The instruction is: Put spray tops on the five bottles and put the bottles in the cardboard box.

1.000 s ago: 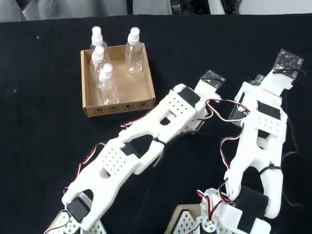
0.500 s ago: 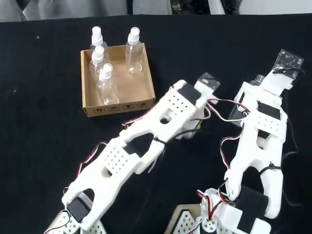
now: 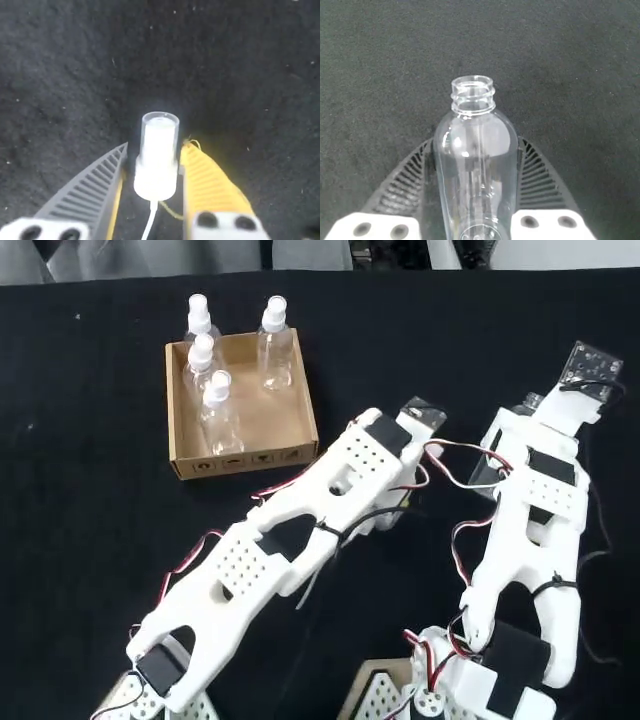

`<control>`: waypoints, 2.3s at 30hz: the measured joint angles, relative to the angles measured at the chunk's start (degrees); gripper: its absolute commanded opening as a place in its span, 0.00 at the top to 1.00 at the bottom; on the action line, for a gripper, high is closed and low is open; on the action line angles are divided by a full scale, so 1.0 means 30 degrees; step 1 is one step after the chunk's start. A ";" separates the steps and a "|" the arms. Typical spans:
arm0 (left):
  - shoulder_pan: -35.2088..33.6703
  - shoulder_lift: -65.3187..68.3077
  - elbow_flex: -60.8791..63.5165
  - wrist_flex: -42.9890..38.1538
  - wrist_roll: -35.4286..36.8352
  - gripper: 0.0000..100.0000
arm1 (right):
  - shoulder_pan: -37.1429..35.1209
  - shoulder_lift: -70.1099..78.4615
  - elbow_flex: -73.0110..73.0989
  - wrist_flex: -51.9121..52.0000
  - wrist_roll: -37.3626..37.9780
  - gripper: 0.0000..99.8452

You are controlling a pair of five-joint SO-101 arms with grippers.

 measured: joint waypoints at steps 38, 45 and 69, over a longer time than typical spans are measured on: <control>-0.1084 -0.4308 -0.0029 0.2168 0.0059 0.97 | 0.0000 0.0000 0.0000 0.0000 0.0000 0.91; -0.1348 -0.6564 0.1582 0.2168 0.0059 0.97 | 0.0000 0.0000 0.0000 0.0000 0.0000 0.91; -0.1377 -1.3538 0.8879 0.0117 0.0176 0.97 | -0.0205 0.0000 0.0000 0.0000 0.0000 0.91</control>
